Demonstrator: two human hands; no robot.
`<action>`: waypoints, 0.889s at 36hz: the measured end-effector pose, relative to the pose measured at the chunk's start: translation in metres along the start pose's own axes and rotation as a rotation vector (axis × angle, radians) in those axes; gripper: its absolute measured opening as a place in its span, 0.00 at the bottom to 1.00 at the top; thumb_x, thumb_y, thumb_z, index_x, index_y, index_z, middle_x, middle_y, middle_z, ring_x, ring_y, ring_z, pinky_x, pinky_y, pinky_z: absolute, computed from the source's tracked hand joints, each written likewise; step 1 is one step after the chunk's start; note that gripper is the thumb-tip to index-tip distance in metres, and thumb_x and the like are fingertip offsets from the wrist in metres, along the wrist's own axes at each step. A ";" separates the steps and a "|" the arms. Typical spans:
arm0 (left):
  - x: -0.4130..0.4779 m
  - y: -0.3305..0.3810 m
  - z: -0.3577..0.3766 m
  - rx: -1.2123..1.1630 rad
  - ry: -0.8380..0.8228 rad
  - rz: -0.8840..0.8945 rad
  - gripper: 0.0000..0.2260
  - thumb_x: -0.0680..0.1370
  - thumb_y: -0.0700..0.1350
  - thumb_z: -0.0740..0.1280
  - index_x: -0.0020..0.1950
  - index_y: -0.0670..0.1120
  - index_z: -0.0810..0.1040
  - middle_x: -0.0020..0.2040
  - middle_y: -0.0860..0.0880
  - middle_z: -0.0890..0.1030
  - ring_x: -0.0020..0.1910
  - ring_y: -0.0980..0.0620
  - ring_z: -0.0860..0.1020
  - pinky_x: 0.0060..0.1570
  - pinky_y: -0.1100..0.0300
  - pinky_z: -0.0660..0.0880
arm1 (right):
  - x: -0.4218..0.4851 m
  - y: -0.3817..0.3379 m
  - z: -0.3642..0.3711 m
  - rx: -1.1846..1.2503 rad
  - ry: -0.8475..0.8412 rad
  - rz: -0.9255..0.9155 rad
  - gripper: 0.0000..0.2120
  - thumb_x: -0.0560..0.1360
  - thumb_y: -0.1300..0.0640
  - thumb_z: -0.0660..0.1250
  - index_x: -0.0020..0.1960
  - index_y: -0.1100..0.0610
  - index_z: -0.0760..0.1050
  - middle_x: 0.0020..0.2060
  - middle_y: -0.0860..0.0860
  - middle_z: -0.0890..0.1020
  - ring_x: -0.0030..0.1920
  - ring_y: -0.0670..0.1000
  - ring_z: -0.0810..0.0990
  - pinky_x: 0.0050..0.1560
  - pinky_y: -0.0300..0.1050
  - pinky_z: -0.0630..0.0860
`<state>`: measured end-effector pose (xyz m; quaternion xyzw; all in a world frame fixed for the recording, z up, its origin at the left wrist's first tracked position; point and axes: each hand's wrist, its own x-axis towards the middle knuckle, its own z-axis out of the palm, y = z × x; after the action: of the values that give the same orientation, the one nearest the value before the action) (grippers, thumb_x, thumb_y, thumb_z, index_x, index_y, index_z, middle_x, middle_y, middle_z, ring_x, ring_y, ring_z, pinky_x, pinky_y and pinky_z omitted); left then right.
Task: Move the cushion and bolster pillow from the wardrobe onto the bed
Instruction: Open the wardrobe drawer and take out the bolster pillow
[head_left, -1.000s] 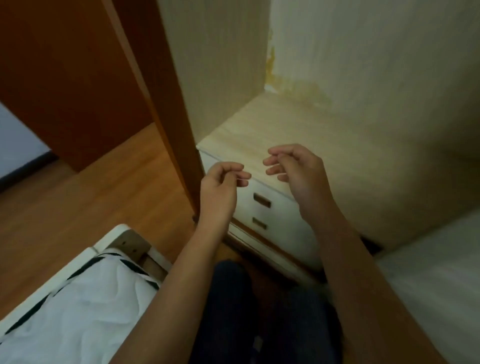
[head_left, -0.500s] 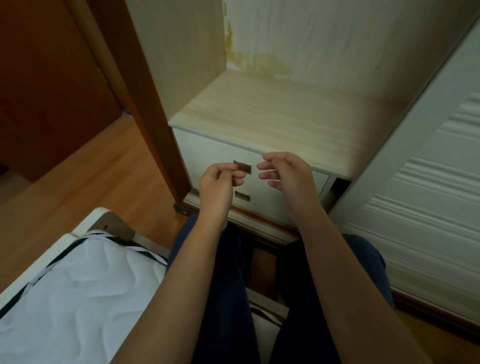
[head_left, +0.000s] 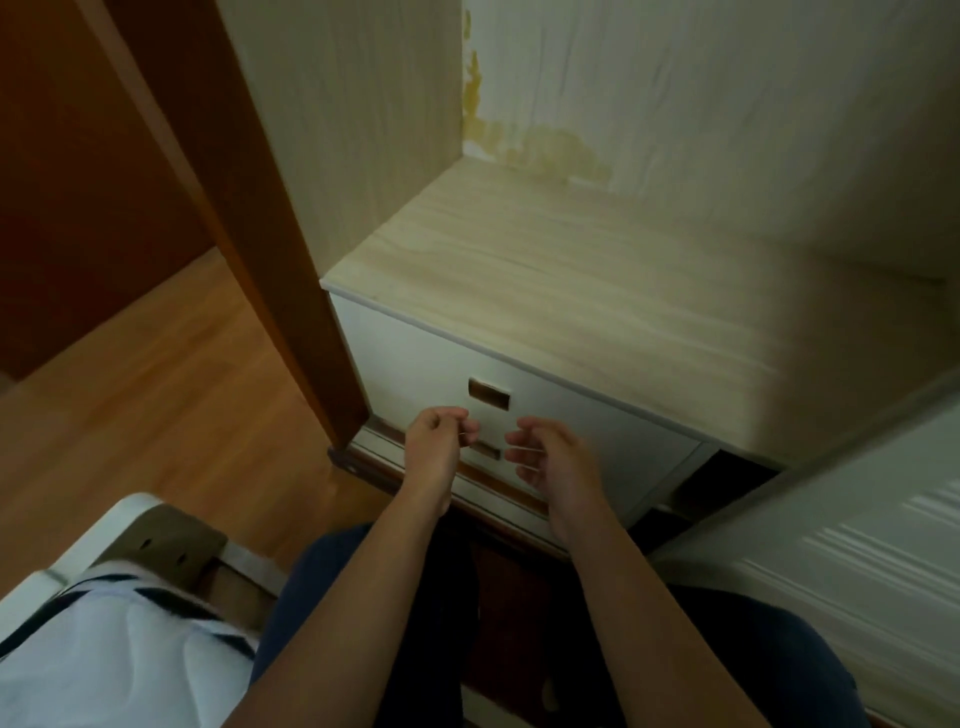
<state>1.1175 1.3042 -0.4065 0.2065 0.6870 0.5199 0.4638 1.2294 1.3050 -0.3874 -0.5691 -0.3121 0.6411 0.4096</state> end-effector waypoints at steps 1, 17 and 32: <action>0.008 -0.002 0.002 0.008 -0.007 -0.008 0.11 0.78 0.36 0.54 0.45 0.44 0.75 0.38 0.47 0.79 0.35 0.54 0.76 0.34 0.64 0.67 | 0.009 0.002 0.003 0.007 0.001 0.016 0.11 0.77 0.63 0.57 0.42 0.56 0.76 0.34 0.52 0.81 0.33 0.48 0.78 0.36 0.39 0.72; 0.096 -0.040 0.023 -0.087 -0.002 -0.135 0.10 0.78 0.37 0.56 0.43 0.47 0.74 0.39 0.48 0.79 0.35 0.56 0.77 0.33 0.66 0.71 | 0.142 0.052 0.041 0.214 0.022 0.332 0.08 0.78 0.59 0.57 0.42 0.57 0.73 0.38 0.52 0.79 0.38 0.48 0.78 0.40 0.40 0.74; 0.110 -0.040 0.022 -0.162 -0.012 -0.199 0.08 0.78 0.35 0.56 0.48 0.42 0.74 0.41 0.47 0.79 0.37 0.55 0.76 0.24 0.75 0.70 | 0.211 0.083 0.059 0.609 0.151 0.489 0.11 0.76 0.54 0.63 0.42 0.62 0.70 0.42 0.54 0.74 0.49 0.51 0.74 0.49 0.43 0.70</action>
<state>1.0914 1.3852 -0.4897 0.1020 0.6571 0.5238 0.5324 1.1539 1.4555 -0.5504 -0.5246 0.0681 0.7393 0.4167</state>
